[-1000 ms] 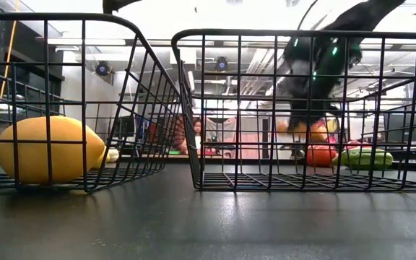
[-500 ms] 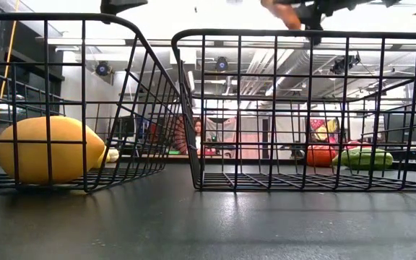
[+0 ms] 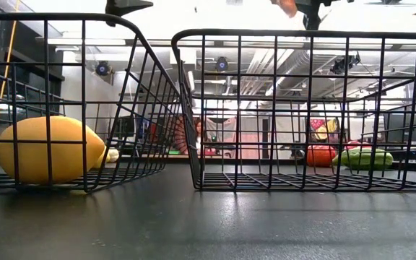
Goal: Sort produce into baskets
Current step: Put the orange chili pepper into the right wire basket
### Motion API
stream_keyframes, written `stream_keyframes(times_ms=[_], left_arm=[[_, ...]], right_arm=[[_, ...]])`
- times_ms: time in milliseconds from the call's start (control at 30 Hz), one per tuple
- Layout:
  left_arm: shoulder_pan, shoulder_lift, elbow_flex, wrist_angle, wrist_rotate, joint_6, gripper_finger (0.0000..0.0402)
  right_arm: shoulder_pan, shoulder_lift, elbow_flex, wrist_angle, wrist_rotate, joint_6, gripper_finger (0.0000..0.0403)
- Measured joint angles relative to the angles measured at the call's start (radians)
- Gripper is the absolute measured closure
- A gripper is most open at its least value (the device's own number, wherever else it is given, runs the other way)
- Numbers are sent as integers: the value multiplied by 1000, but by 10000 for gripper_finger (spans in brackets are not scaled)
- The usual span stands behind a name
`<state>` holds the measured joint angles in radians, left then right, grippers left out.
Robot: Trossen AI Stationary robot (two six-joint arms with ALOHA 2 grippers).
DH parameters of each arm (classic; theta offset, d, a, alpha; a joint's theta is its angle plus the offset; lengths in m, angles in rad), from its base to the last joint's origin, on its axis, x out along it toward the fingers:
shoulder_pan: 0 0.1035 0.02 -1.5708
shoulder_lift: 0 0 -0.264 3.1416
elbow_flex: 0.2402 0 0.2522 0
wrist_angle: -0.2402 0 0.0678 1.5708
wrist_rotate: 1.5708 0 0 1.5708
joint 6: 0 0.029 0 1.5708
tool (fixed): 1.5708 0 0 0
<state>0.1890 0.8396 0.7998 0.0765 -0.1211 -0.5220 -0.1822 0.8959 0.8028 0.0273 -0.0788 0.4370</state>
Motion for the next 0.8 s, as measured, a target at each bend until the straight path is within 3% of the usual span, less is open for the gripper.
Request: stream_keyframes(times_ms=[600,667,800], left_arm=[[0,0,0,1,0,0,57],[0,0,0,1,0,1,57],[0,0,0,1,0,0,57]], right_arm=[[0,0,0,6,-9,0,316],[0,-1,0,81,-9,-7,316],[-1,-6,0,449,44,-96,316]])
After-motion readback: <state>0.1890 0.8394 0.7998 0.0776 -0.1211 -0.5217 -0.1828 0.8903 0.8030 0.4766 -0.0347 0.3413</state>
